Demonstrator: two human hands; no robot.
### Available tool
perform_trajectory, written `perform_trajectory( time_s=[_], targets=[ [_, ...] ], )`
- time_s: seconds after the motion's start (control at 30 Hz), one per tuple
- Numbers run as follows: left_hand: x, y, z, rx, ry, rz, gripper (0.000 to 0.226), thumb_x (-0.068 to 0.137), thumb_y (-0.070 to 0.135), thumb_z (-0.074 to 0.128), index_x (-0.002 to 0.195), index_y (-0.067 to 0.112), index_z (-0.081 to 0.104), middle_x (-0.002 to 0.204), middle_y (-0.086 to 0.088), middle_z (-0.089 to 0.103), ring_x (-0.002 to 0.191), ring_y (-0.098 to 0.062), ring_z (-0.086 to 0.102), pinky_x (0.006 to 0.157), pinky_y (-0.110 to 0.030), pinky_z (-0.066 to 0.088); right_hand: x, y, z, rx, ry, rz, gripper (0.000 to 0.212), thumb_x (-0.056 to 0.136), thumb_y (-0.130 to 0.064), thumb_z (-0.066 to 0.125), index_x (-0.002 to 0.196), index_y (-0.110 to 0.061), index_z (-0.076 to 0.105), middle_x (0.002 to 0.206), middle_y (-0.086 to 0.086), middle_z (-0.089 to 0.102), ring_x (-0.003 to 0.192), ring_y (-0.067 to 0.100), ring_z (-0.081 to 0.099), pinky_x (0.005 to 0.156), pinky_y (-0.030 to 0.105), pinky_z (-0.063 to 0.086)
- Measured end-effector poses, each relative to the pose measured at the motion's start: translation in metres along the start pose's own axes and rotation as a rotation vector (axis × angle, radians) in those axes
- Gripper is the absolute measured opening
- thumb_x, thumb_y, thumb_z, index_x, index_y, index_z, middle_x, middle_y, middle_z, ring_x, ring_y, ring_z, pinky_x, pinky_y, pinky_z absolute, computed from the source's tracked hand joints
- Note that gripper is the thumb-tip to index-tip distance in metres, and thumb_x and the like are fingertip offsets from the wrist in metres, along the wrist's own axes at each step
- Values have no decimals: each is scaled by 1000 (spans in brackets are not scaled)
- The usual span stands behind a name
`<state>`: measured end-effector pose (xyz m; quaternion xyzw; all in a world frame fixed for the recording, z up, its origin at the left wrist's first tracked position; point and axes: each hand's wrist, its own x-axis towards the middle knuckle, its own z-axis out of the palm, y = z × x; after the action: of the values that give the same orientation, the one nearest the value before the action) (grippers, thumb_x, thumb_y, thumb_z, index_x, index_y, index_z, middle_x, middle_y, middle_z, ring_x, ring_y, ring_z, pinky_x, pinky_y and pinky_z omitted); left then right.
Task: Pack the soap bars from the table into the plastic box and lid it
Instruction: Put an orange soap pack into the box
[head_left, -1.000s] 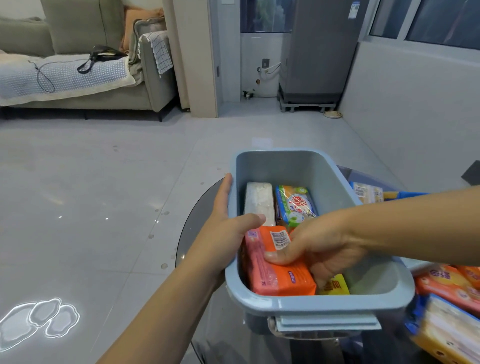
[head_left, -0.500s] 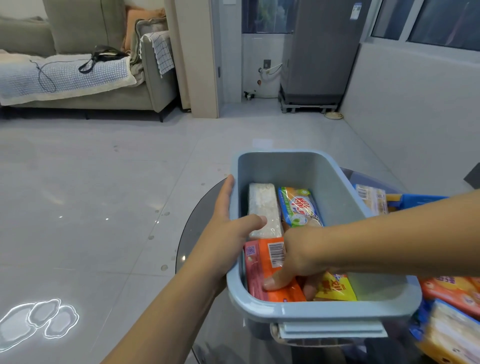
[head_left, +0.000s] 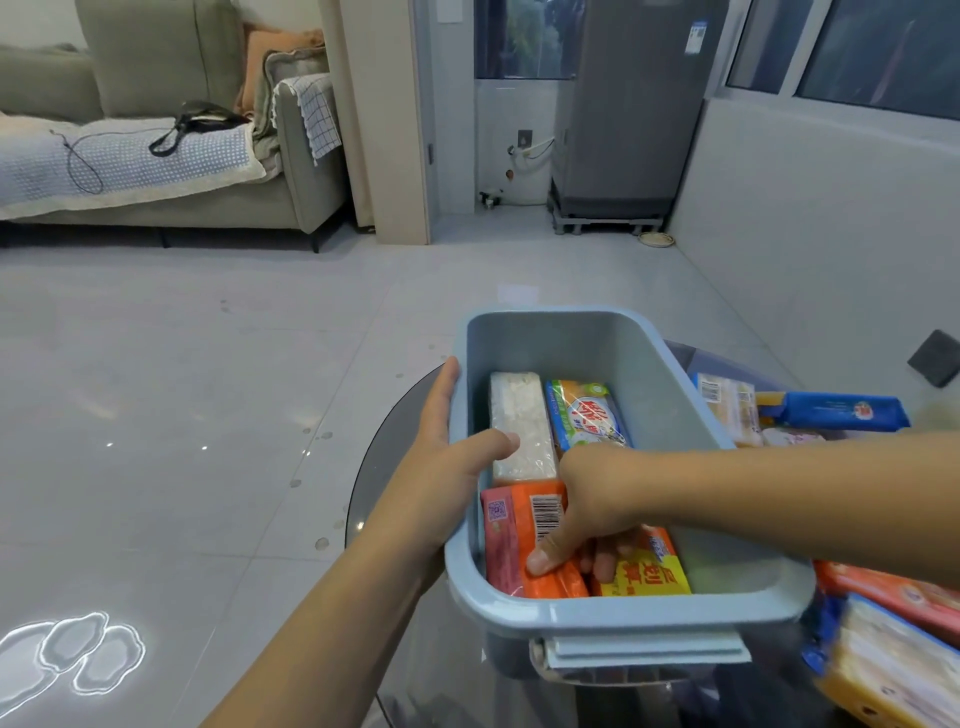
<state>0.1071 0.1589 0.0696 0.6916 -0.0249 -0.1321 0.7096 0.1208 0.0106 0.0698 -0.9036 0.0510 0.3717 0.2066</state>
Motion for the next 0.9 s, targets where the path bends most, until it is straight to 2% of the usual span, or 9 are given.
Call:
perform_trajectory(
  time_s=[0.13,0.23,0.3,0.4,0.5,0.63,0.8,0.87,0.9],
  targets=[
    [0,1,-1,23,3,-3,74,90,10,56,145,43,21,93,24,42,52,20,58,37,-5,42,1,-2,-7,89,0,107,58,87,-49,52,104,6,62,90,14,75,47,12,62,40,16,49],
    [-3,3,-1,23,16,-25,73,90,14,57,145,46,21,101,16,45,65,-1,62,37,-6,43,6,-3,-10,100,84,91,41,84,-40,63,87,1,57,72,11,73,37,10,59,34,15,44],
    [-4,3,0,10,29,-27,73,89,14,58,145,46,21,114,11,41,70,-1,54,37,-6,43,9,-4,-12,90,92,109,39,82,-37,65,88,0,56,67,9,69,35,10,59,33,14,43],
    [-6,6,1,17,38,-39,73,89,14,58,144,45,22,118,8,40,73,-1,52,36,-6,42,13,-2,-14,126,52,173,39,83,-35,65,94,1,56,67,8,66,37,10,59,33,15,45],
    [-7,7,1,23,43,-52,73,89,13,58,144,44,23,118,6,40,76,-3,52,36,-9,44,14,1,-11,112,56,214,36,85,-38,62,79,-4,53,66,3,62,33,8,57,33,15,44],
    [-12,8,3,59,66,-49,73,90,12,57,146,41,21,132,0,41,75,-4,50,35,-10,45,7,2,-6,119,90,188,37,83,-44,62,81,-8,55,67,1,61,50,10,57,43,18,49],
    [-22,12,7,163,111,-33,71,91,19,56,147,38,17,148,-2,35,74,-2,46,34,-7,43,-15,4,-8,119,128,140,45,81,-51,60,81,-6,58,70,6,67,56,16,63,57,25,56],
    [-23,11,9,227,134,-30,67,92,26,53,148,37,17,149,1,35,81,-4,48,38,-8,44,-22,8,-10,196,185,51,47,79,-53,62,80,-6,61,67,6,69,51,15,65,54,26,58],
    [-25,11,10,260,149,-21,66,93,28,52,148,36,17,151,2,35,90,-7,50,45,-10,46,-27,10,-11,240,223,-19,47,79,-53,62,82,-6,63,67,6,70,49,15,66,51,25,57]
  ],
)
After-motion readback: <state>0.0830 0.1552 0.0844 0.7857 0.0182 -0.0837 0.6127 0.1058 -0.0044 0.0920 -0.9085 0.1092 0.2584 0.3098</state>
